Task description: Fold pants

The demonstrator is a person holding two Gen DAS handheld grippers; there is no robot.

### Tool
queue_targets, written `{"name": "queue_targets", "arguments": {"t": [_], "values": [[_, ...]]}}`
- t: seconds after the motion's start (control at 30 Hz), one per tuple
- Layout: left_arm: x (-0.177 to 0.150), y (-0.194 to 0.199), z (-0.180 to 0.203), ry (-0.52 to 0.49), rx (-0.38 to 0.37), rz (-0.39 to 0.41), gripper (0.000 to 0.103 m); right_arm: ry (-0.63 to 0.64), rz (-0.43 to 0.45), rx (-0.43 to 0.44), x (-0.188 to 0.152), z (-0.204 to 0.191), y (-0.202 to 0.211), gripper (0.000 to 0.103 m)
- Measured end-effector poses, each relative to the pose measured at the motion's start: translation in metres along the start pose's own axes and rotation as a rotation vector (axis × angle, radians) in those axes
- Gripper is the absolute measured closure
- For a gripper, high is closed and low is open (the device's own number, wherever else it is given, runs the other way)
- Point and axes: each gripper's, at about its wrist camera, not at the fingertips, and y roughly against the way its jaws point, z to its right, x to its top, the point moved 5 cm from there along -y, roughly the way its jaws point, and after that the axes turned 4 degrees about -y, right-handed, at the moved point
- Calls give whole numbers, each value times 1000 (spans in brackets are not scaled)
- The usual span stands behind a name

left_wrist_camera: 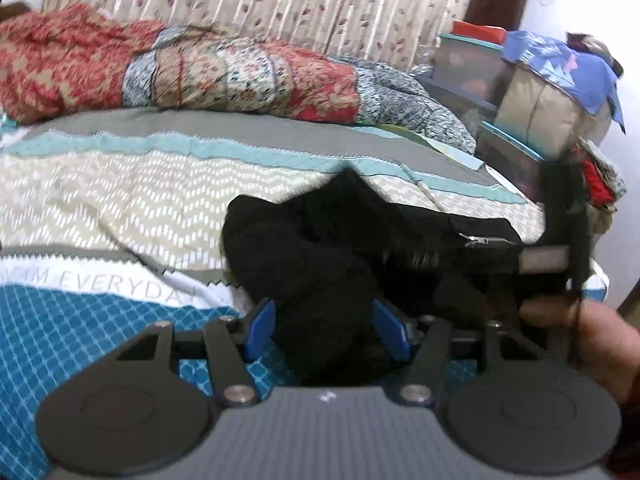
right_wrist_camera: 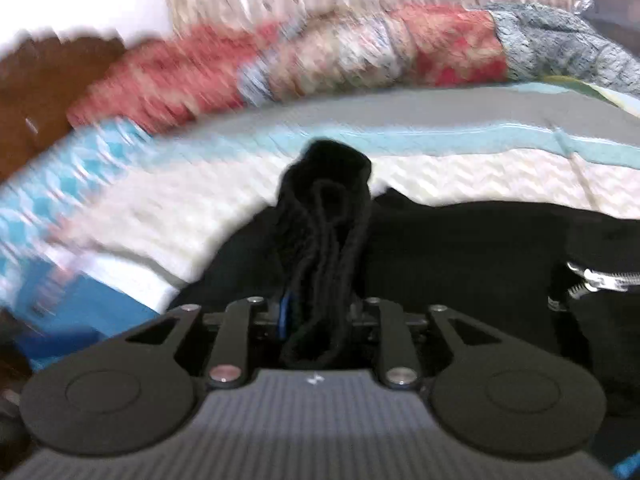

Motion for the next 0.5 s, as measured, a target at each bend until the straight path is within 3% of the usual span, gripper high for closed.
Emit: {"name": "queue_targets", "arguments": {"t": [0.07,0.13,0.37,0.5], "values": [[-1,-2,-3,29,-1,-9,47,-104,-75,-3,-7,19,-14,57],[-1,-3,-7,52,-1,-9,47,-192,-49,18,-3,31,-9,44],[1,-4,-23,164,-13,-6,47,-248,93,59,14,45,28,43],[1,-6,-30,233,-31,-8,47,-245,77,137,4,42,42,44]]}}
